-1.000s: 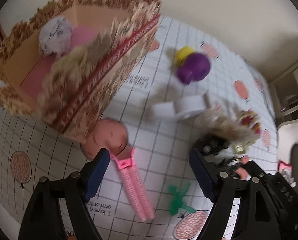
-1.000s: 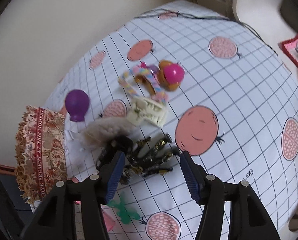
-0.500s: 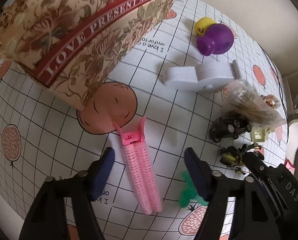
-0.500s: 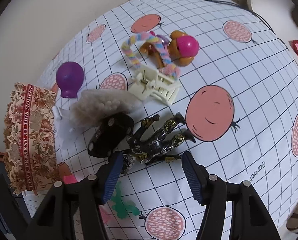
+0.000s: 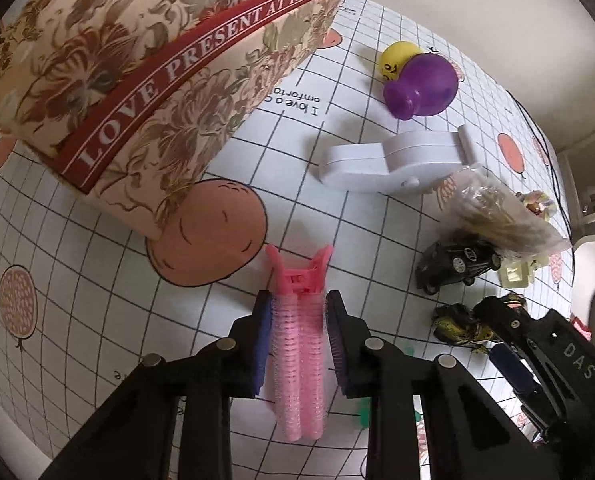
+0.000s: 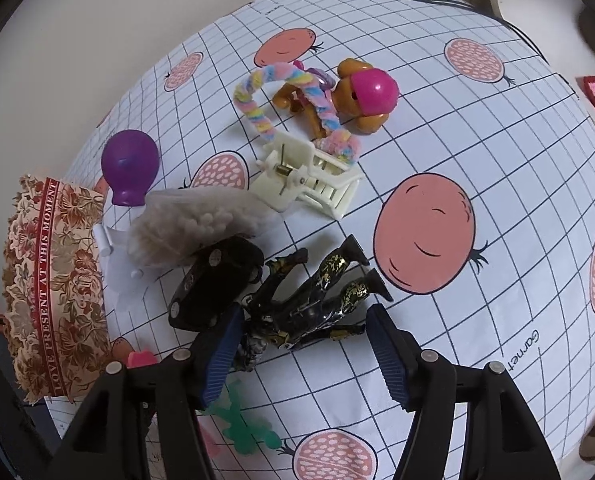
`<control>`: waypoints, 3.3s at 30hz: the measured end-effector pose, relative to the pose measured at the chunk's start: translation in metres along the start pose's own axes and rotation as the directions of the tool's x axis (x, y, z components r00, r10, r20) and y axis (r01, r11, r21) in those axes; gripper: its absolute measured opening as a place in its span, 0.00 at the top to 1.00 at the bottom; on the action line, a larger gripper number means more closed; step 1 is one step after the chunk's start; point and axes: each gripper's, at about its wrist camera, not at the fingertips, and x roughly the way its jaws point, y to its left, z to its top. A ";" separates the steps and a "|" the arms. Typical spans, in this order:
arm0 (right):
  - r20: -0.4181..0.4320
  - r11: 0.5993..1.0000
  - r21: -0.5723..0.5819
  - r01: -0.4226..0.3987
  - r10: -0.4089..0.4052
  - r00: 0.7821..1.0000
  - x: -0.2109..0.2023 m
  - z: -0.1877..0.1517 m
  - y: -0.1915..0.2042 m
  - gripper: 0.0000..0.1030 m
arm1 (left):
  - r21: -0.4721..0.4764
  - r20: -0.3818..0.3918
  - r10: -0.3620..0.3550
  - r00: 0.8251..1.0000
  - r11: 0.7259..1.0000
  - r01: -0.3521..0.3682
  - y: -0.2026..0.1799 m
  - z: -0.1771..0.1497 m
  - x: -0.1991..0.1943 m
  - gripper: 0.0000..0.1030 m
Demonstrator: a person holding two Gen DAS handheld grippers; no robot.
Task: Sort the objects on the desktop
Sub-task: 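Grasp the pink hair roller with the left tool while the right tool reaches the black-gold figures, then grasp a black-and-gold toy figure with the right tool, then lift the roller and figure and carry both over the pink box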
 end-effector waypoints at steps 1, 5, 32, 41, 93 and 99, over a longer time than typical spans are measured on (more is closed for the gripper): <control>0.000 1.000 -0.004 0.001 -0.001 1.000 0.001 0.000 0.001 0.35 | 0.000 0.000 -0.004 1.000 1.000 0.004 0.001 0.000 -0.001 0.73; 0.003 1.000 0.000 0.000 0.000 1.000 0.002 0.001 0.001 0.36 | -0.013 -0.003 -0.026 1.000 1.000 0.026 0.005 -0.002 -0.003 0.73; 0.011 0.992 0.066 -0.105 0.104 0.994 -0.002 0.002 -0.004 0.52 | -0.025 0.031 -0.049 0.998 0.998 0.049 0.019 0.017 -0.019 0.73; 0.051 1.000 -0.013 0.006 -0.005 0.999 -0.001 0.002 0.013 0.46 | -0.022 0.022 -0.032 0.999 0.999 0.033 0.014 0.023 0.001 0.73; 0.122 0.996 0.039 -0.081 0.075 0.990 -0.019 0.031 -0.023 0.63 | 0.073 0.107 0.011 0.994 0.997 -0.018 -0.008 0.046 -0.021 0.73; 0.208 0.983 0.042 -0.178 0.165 0.964 -0.028 0.040 -0.016 0.63 | 0.088 0.130 0.002 0.992 0.996 -0.014 -0.024 0.052 -0.026 0.73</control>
